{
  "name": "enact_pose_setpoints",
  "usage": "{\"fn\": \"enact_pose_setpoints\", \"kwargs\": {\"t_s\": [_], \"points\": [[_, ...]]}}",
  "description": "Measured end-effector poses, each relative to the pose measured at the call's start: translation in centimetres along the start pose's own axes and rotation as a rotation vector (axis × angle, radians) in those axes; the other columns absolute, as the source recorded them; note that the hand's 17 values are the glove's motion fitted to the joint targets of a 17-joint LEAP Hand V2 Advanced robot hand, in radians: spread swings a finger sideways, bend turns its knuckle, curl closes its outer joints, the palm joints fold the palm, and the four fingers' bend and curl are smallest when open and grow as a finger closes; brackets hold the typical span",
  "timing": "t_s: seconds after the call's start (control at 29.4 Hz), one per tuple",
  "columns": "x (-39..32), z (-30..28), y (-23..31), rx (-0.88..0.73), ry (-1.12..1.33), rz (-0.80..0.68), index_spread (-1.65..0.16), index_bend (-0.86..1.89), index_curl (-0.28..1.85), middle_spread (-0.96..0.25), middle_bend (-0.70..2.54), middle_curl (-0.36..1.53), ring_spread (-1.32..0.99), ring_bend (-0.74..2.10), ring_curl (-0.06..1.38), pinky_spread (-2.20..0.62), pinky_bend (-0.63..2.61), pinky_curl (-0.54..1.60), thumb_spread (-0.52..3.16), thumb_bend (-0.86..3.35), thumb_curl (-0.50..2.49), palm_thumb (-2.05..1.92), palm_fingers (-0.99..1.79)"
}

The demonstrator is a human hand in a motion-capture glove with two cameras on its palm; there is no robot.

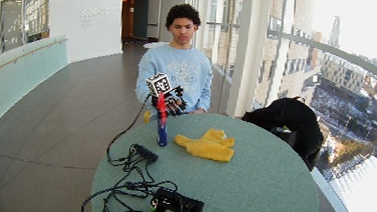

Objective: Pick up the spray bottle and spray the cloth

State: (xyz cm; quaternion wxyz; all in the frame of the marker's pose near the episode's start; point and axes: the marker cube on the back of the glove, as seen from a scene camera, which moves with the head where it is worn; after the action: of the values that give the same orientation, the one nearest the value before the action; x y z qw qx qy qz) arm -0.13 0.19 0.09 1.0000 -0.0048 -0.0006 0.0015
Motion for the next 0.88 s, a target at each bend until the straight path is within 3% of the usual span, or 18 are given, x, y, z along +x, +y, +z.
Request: {"fn": "enact_pose_setpoints", "kwargs": {"t_s": [0.34,0.88], "points": [[-0.2,-0.1,-0.3,-0.012,0.008,-0.004,-0.29,0.22,0.23,-0.06,0.35,0.22,0.0,0.3,0.19,0.18,0.23,0.18,0.82,0.26,0.15,0.53,0.71],[0.1,-1.0,0.1,0.03,0.014,-0.017,-0.33,0.18,0.3,-0.08,0.32,0.3,0.0,0.26,0.25,0.21,0.17,0.23,1.05,0.16,0.21,0.59,0.74]]}}
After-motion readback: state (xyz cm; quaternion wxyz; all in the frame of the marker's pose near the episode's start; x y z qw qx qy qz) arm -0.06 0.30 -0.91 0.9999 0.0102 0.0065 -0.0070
